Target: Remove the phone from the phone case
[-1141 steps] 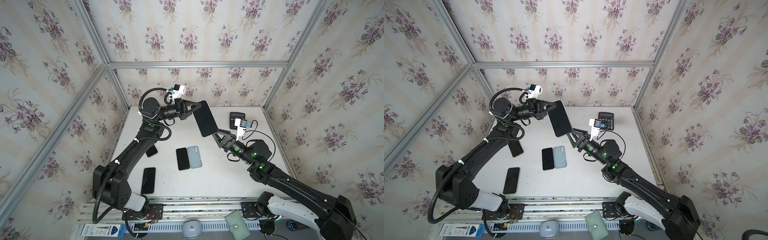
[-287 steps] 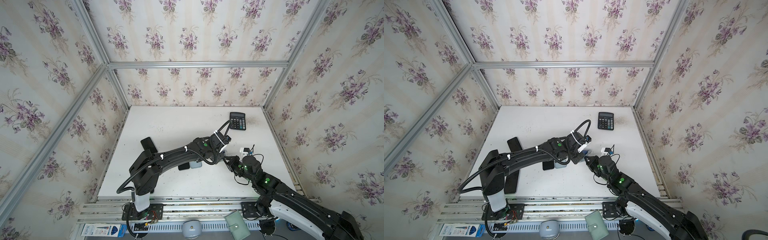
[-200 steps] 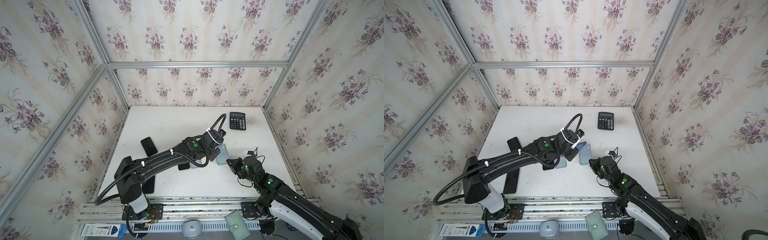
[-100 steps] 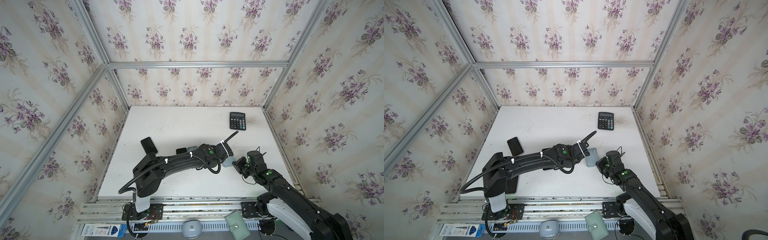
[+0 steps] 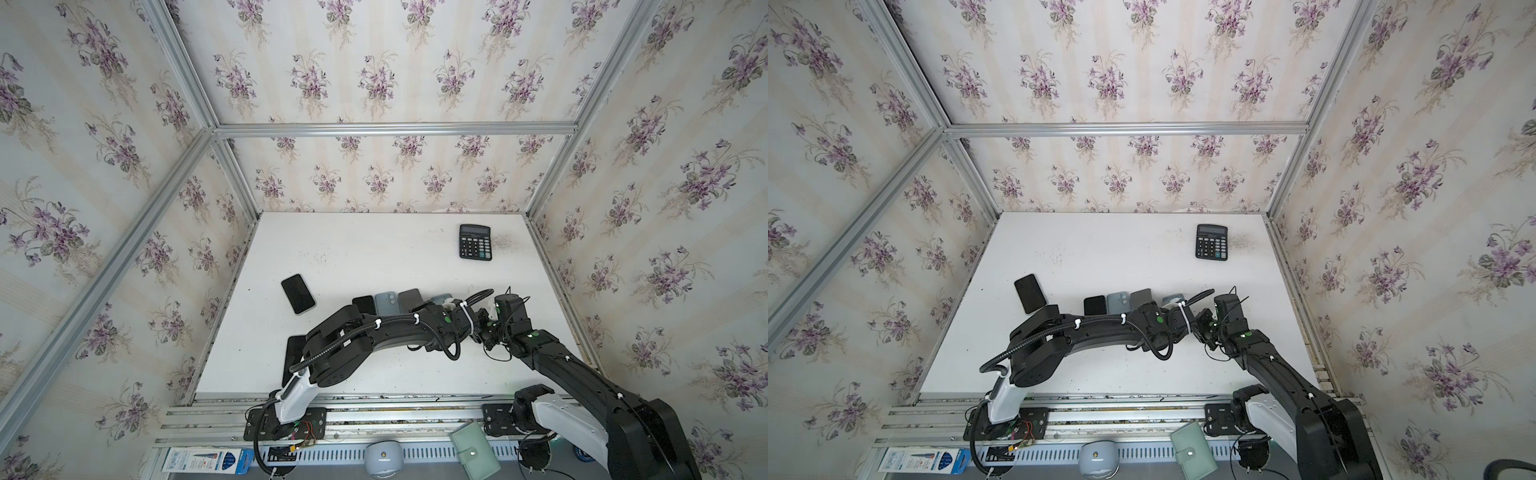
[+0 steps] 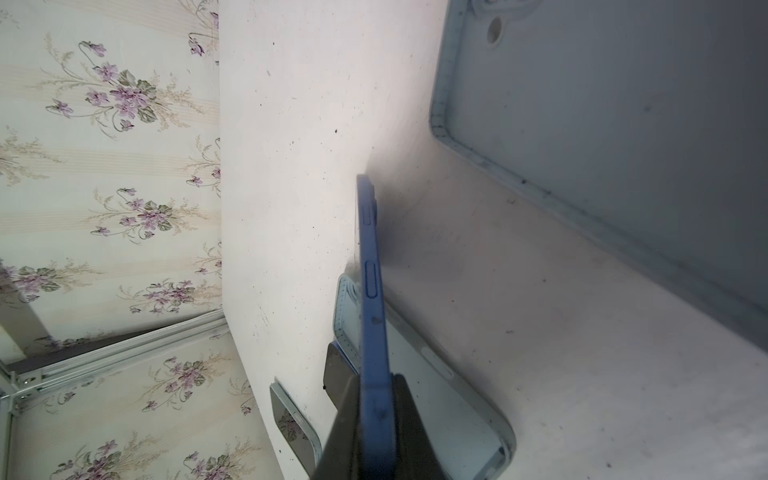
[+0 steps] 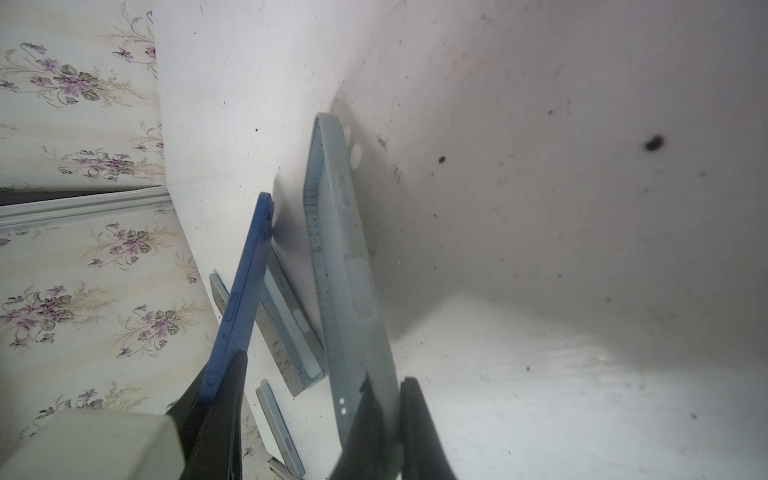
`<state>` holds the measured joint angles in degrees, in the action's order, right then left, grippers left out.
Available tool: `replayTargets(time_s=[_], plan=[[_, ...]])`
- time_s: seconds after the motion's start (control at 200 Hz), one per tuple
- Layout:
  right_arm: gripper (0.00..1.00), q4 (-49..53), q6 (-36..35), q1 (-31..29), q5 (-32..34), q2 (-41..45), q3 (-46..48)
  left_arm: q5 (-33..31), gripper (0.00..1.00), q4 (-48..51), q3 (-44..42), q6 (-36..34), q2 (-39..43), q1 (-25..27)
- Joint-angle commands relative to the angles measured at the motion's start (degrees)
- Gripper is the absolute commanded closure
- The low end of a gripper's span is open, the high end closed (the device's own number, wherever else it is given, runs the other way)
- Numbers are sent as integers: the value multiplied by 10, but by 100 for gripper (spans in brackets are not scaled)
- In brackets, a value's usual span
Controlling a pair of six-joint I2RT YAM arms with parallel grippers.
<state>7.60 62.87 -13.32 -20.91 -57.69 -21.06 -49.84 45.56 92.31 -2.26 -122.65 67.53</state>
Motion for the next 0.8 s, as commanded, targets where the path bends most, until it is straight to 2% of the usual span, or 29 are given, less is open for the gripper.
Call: replayTargets(time_s=[0.0, 0.37, 0.575, 0.68, 0.795], plan=[[100, -24, -23, 8, -19, -10, -10, 71, 87, 11, 3, 13, -16, 2], [100, -21, -63, 25, -31, -53, -31, 94, 73, 11, 15, 42, -42, 7], [100, -35, -74, 30, -31, -82, -33, 104, 52, 11, 1, 55, -38, 5], [100, -56, -77, 30, -34, -98, -33, 97, 34, 12, 1, 60, -29, 5], [100, -87, -77, 30, -36, -120, -31, 93, 24, 12, -2, 64, -5, 2]])
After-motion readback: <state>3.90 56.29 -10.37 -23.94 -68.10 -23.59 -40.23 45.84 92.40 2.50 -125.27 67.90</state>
